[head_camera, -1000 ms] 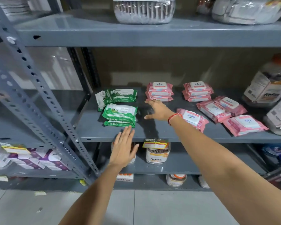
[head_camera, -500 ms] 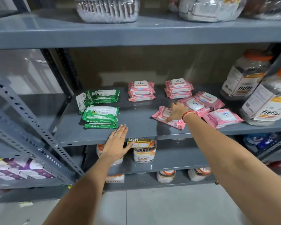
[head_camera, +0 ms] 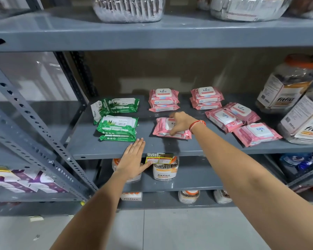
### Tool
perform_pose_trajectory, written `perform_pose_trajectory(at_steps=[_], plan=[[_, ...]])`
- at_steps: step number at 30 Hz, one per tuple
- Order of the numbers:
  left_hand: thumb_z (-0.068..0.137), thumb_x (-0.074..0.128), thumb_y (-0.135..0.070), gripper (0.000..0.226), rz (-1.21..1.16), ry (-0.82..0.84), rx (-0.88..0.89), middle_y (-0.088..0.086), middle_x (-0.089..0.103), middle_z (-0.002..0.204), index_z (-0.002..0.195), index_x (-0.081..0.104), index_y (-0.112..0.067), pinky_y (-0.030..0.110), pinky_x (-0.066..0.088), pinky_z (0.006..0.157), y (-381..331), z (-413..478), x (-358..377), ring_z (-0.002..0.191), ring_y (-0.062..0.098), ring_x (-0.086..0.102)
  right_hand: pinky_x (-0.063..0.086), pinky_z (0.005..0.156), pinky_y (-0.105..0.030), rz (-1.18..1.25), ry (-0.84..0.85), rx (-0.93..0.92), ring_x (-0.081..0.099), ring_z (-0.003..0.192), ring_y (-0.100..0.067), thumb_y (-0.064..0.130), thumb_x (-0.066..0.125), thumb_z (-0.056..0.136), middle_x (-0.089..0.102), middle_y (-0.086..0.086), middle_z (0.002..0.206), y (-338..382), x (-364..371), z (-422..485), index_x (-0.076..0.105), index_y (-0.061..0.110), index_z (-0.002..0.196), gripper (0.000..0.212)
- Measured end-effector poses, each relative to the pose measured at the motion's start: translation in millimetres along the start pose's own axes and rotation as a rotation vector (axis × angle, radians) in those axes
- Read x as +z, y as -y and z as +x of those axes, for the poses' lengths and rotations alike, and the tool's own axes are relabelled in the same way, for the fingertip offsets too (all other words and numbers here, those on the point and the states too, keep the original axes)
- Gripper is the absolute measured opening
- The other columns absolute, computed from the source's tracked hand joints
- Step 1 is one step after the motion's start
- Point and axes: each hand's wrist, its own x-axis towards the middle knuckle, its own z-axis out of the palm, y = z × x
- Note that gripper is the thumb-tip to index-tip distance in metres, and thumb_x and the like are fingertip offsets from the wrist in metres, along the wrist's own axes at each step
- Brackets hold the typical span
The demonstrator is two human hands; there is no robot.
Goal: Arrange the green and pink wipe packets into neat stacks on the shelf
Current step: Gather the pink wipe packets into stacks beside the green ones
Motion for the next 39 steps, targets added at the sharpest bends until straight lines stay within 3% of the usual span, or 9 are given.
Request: perform_pose_trajectory(at_steps=[6, 11, 16, 20, 24, 28, 31, 35, 39], plan=[[0.087, 0.014, -0.064, 0.084, -0.006, -0.007, -0.012, 0.009, -0.003, 0.157, 0.146, -0.001, -0.007, 0.032, -0.006, 0.114, 0, 0, 1, 0.144, 0.020, -0.005, 0.044, 0.103, -0.042, -0.050, 0.093, -0.020, 0.050, 0.122, -0.032, 0.028, 0.081, 0.067, 0.050, -0.015, 0.137, 13, 9, 6, 0.043, 0.005, 0.137, 0.083], [0.096, 0.026, -0.051, 0.071, -0.036, -0.047, -0.022, 0.009, 0.003, 0.157, 0.146, 0.003, -0.007, 0.033, -0.003, 0.115, -2, 0, 6, 0.144, 0.020, 0.000, 0.037, 0.111, -0.043, -0.080, 0.147, -0.034, 0.040, 0.134, -0.032, 0.034, 0.081, 0.070, 0.038, -0.013, 0.149, 22, 1, 9, 0.030, 0.008, 0.146, 0.095], [0.096, 0.026, -0.050, 0.069, -0.032, -0.057, -0.033, 0.008, 0.005, 0.157, 0.146, 0.005, -0.008, 0.033, -0.002, 0.115, -1, 1, 8, 0.144, 0.019, 0.001, 0.043, 0.104, -0.041, -0.248, 0.144, -0.058, 0.046, 0.127, -0.034, 0.016, 0.080, 0.072, 0.046, -0.016, 0.141, 27, 9, 8, 0.036, 0.010, 0.142, 0.083], [0.095, 0.027, -0.053, 0.071, -0.032, -0.070, -0.031, 0.008, 0.007, 0.157, 0.146, 0.006, -0.008, 0.032, -0.004, 0.114, -1, 1, 8, 0.144, 0.019, 0.002, 0.035, 0.107, -0.045, -0.405, 0.147, -0.182, 0.035, 0.136, -0.033, 0.006, 0.073, 0.077, 0.036, -0.012, 0.150, 28, 6, 6, 0.028, 0.018, 0.147, 0.084], [0.094, 0.025, -0.056, 0.074, -0.026, -0.064, -0.031, 0.008, 0.004, 0.157, 0.146, 0.004, -0.008, 0.032, -0.004, 0.114, -1, 2, 8, 0.144, 0.019, 0.000, 0.023, 0.115, -0.048, -0.225, 0.282, -0.004, 0.015, 0.146, -0.030, 0.025, 0.078, 0.075, 0.015, -0.008, 0.159, 23, -10, 0, 0.015, 0.021, 0.151, 0.100], [0.093, 0.024, -0.056, 0.075, -0.043, -0.054, -0.036, 0.007, 0.001, 0.157, 0.147, 0.002, -0.009, 0.033, -0.004, 0.115, -2, 1, 7, 0.144, 0.018, -0.003, 0.040, 0.104, -0.042, 0.088, 0.006, 0.366, 0.041, 0.131, -0.035, 0.061, 0.064, 0.076, 0.035, -0.015, 0.145, 33, -1, -7, 0.037, 0.010, 0.142, 0.087], [0.093, 0.023, -0.057, 0.075, -0.061, -0.049, -0.042, 0.007, -0.001, 0.157, 0.147, 0.000, -0.009, 0.034, -0.004, 0.115, -3, 0, 6, 0.144, 0.018, -0.005, 0.047, 0.095, -0.036, 0.073, -0.088, 0.508, 0.047, 0.126, -0.031, 0.080, 0.050, 0.071, 0.038, -0.014, 0.139, 52, 22, -8, 0.038, 0.008, 0.142, 0.101], [0.086, 0.008, -0.064, 0.082, -0.056, -0.045, -0.045, 0.006, -0.002, 0.157, 0.147, -0.001, -0.010, 0.032, -0.006, 0.114, -3, 0, 5, 0.144, 0.017, -0.006, 0.046, 0.095, -0.037, -0.166, -0.125, 0.413, 0.041, 0.129, -0.032, 0.067, 0.047, 0.084, 0.037, -0.018, 0.140, 56, 36, -2, 0.027, 0.002, 0.145, 0.092], [0.087, 0.012, -0.065, 0.082, -0.061, -0.053, -0.041, 0.005, -0.002, 0.157, 0.147, 0.000, -0.010, 0.033, -0.006, 0.114, -2, 2, 7, 0.144, 0.017, -0.006, 0.037, 0.109, -0.044, -0.117, 0.181, 0.152, 0.035, 0.135, -0.035, 0.041, 0.073, 0.077, 0.029, -0.012, 0.151, 43, 7, 6, 0.024, 0.015, 0.148, 0.090]])
